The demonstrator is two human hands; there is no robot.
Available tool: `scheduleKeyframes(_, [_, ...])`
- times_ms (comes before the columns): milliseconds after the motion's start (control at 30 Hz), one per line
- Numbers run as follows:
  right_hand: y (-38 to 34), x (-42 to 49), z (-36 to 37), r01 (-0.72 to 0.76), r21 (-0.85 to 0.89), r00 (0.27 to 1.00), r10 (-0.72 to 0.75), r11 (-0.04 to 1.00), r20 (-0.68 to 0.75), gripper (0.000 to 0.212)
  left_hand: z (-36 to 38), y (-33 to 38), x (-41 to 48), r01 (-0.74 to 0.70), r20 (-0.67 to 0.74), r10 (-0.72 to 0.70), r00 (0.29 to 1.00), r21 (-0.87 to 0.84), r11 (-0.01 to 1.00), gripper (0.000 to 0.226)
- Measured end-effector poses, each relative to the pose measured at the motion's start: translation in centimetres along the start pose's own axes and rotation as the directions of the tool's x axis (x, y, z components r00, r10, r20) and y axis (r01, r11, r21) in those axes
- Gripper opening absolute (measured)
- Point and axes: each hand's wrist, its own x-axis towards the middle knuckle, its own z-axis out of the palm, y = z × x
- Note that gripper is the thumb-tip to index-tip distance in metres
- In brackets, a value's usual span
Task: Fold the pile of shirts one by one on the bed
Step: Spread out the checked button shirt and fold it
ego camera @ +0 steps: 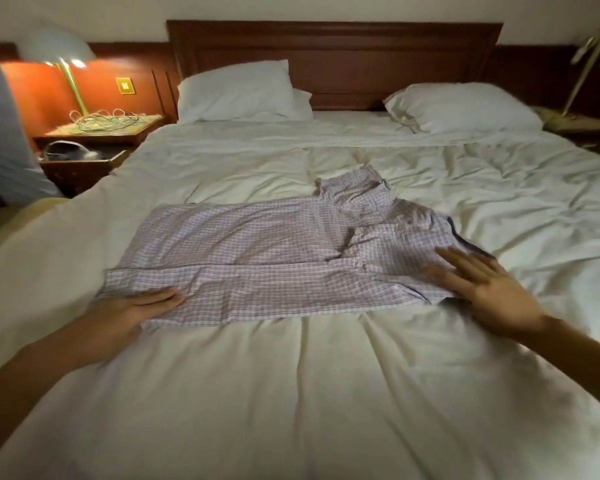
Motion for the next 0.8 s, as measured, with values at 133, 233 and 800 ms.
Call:
scheduleKeyframes(133, [-0.8, 1.1, 0.9, 0.080, -0.102, 0.993, -0.071, 0.992, 0.092, 0.047, 0.2, 0.4, 0.3, 0.061, 0.017, -0.061, 0.998, 0.011, 0.998, 0.071])
scheduleKeyframes(233, [-0.1, 1.4, -0.5, -0.095, -0.087, 0.967, 0.113, 0.992, 0.229, 0.048, -0.1, 0.4, 0.1, 0.074, 0.026, -0.074, 0.997, 0.024, 0.997, 0.067])
scheduleKeyframes(800, [2.6, -13.8, -8.2, -0.261, 0.189, 0.697, 0.050, 0.947, 0.715, 0.026, -2.6, 6.9, -11.0, 0.314, 0.441, -0.131, 0.888, -0.372, 0.874, 0.060])
